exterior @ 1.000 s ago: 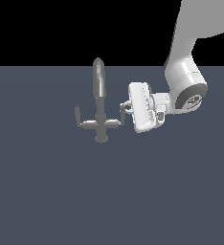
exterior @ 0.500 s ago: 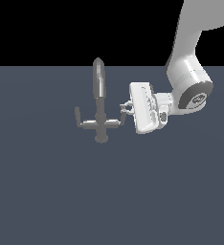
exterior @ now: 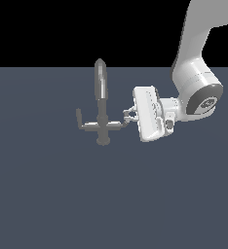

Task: Turn on the faucet by rotating a designated handle.

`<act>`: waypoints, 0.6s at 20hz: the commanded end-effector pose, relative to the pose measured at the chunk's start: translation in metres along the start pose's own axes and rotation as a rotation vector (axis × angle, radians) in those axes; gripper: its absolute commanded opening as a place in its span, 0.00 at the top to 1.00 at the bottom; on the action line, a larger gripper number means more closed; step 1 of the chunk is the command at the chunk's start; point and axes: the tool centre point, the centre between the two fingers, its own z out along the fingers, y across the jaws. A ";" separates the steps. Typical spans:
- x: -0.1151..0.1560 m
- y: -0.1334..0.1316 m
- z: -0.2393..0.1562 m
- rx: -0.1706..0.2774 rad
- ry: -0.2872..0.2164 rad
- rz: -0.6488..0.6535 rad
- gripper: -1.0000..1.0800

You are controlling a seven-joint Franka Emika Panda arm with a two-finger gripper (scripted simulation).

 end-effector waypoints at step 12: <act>0.010 0.064 0.003 0.000 -0.012 0.017 1.00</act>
